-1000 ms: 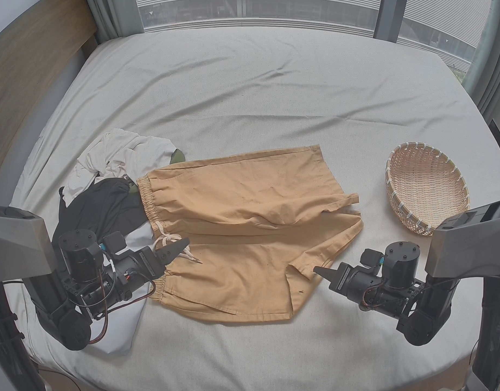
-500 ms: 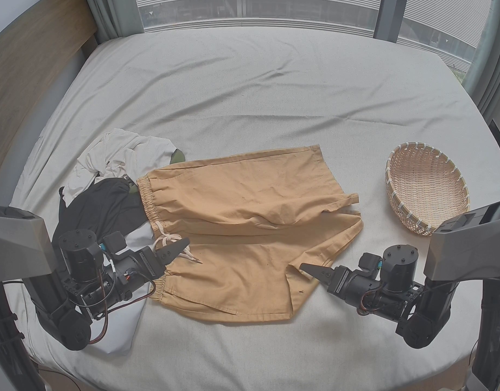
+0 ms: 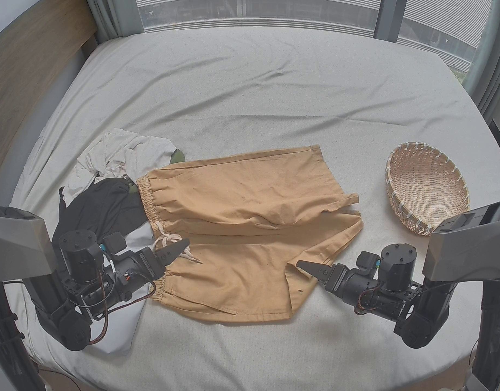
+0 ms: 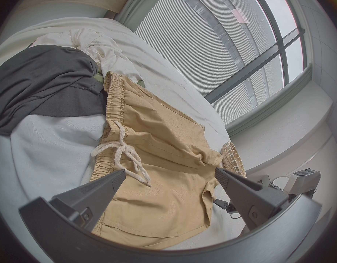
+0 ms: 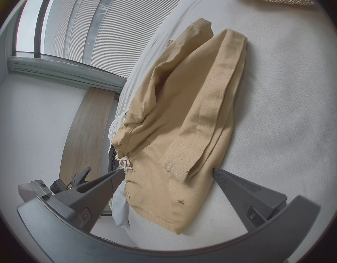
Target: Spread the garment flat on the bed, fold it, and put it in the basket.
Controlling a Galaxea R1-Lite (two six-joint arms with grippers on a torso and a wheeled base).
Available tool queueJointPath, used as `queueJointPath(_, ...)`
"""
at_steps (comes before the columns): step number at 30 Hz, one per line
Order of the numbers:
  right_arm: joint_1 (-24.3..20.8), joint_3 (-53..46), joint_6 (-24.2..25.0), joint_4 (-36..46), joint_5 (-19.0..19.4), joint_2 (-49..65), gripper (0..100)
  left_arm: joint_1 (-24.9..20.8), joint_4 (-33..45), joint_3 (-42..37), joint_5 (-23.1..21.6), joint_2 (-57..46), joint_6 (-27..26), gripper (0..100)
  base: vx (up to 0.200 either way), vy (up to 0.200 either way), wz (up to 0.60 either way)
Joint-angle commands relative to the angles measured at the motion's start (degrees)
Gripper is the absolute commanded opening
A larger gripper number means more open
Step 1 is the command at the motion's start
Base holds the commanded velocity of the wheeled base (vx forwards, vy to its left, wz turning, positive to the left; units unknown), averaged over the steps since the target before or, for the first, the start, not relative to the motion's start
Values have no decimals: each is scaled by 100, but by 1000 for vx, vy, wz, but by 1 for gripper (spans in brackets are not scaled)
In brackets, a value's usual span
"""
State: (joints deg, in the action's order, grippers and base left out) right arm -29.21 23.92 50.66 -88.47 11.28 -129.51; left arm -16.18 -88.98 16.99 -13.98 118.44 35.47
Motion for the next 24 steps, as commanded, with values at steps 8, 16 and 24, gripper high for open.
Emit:
queueJointPath(8, -199, -1, 14, -4, 15, 49, 100, -8, -14, 6, 54, 21, 3, 100, 0, 0, 0)
queueJointPath(16, -234, 289, 154, -4, 15, -303, 100, -17, -14, 23, 54, 38, 3, 100, 0, 0, 0)
queueJointPath(24, -120, 473, 242, -13, -99, -267, 100, -8, -14, 14, 62, 30, 3, 100, 0, 0, 0)
